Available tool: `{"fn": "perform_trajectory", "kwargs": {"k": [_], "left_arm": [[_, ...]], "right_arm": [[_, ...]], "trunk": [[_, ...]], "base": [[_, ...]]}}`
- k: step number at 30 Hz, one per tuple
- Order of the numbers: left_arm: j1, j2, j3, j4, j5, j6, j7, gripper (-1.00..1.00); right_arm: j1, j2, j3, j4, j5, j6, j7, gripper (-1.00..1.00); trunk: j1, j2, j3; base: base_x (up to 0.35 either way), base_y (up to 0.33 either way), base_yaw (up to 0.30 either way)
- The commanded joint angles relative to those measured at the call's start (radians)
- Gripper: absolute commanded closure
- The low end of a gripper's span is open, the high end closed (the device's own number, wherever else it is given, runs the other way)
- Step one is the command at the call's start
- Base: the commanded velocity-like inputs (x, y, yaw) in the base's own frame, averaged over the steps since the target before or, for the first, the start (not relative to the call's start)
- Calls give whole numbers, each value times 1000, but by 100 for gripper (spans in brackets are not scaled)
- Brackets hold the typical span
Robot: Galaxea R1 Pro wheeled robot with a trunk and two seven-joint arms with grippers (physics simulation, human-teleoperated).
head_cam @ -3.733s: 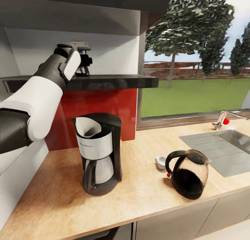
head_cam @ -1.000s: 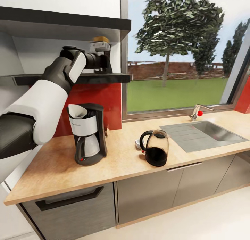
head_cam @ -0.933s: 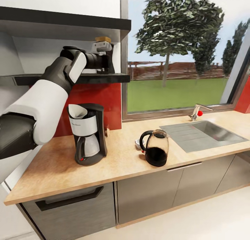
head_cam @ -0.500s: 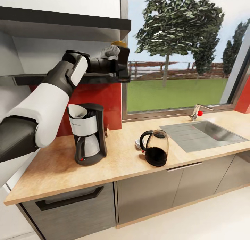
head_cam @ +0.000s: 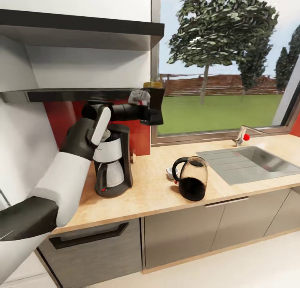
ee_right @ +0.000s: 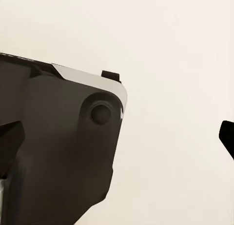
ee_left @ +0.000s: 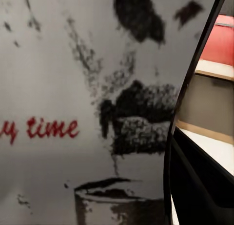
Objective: Set up a coffee station on the kitchen countertop: keep the coffee maker on the countertop, move the bottle of coffee from the kitchen shelf to the counter next to the coffee maker, place a paper coffee filter on top of the coffee maker, put the saucer next to the coffee maker with the coffee cup on the saucer, and place the electric kettle next to the coffee maker.
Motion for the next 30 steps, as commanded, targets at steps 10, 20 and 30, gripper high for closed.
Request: {"fn": "perform_trajectory", "kwargs": {"k": [10, 20, 30], "left_arm": [[359, 12, -15, -214, -65, -10, 5, 100], [499, 26, -12, -234, -87, -20, 3, 100], [654, 72, -8, -232, -88, -180, 3, 100]], "right_arm": [[-1, 0, 10, 0, 6, -6, -5, -100], [-1, 2, 9, -15, 5, -7, -4, -100], [-1, 3, 8, -29, 5, -7, -4, -100]], "trunk": [[1, -2, -1], [1, -2, -1], [1, -2, -1]], "base": [[0, 0, 5], [-187, 0, 0], [-16, 0, 21]]}}
